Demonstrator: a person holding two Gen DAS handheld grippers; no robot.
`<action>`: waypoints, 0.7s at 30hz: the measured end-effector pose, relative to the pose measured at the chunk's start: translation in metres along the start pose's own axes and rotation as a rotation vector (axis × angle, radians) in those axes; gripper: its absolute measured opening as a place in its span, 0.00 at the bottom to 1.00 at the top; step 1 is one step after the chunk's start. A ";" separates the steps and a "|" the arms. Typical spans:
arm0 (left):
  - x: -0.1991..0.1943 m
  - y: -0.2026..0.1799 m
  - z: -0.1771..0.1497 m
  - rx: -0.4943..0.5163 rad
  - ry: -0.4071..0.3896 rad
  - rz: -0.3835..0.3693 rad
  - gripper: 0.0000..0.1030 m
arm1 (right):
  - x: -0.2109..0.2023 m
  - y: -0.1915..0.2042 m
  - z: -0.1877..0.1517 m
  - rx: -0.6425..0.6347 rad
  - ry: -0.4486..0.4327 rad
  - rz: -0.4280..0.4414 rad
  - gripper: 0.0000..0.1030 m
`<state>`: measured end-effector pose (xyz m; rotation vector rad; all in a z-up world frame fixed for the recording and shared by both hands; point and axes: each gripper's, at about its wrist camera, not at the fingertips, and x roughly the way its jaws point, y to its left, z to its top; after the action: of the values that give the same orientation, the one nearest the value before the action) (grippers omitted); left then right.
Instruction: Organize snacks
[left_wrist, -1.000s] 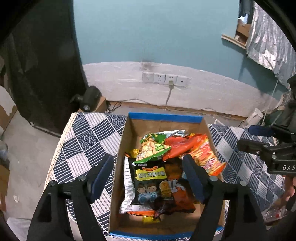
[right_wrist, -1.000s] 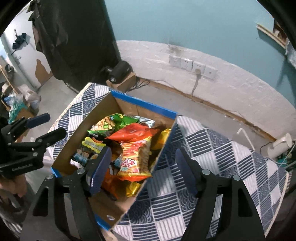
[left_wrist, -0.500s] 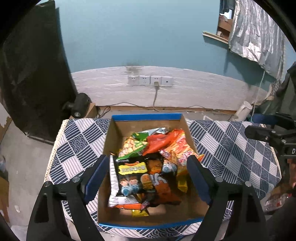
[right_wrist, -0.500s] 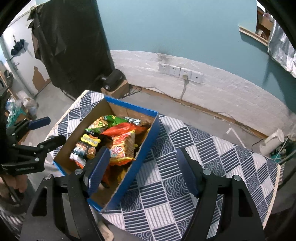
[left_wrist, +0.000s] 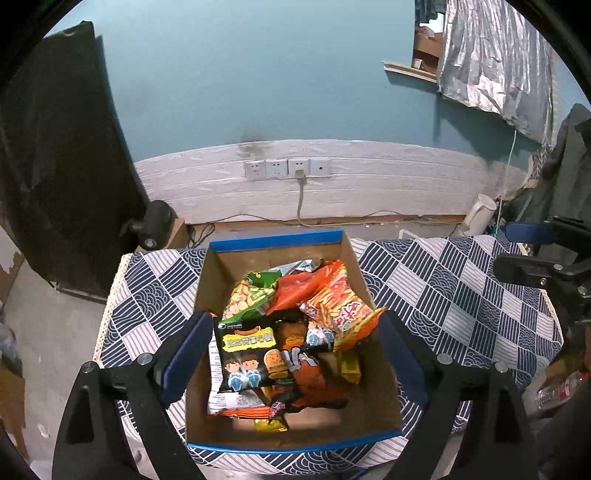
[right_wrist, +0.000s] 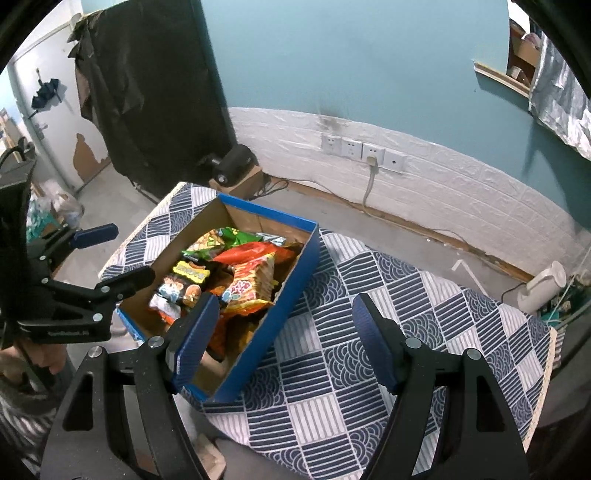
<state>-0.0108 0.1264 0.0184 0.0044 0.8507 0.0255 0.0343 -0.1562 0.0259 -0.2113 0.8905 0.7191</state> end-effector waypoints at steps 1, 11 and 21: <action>0.000 -0.001 0.000 0.003 -0.001 -0.001 0.89 | -0.001 -0.001 -0.001 -0.001 0.000 -0.001 0.72; 0.001 -0.008 0.001 0.017 0.000 -0.003 0.89 | 0.001 -0.009 -0.007 0.009 0.009 -0.015 0.72; 0.000 -0.009 0.001 0.016 -0.003 -0.002 0.89 | 0.000 -0.010 -0.008 0.011 0.008 -0.016 0.72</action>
<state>-0.0104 0.1178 0.0189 0.0188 0.8483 0.0163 0.0354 -0.1674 0.0195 -0.2116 0.8996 0.6993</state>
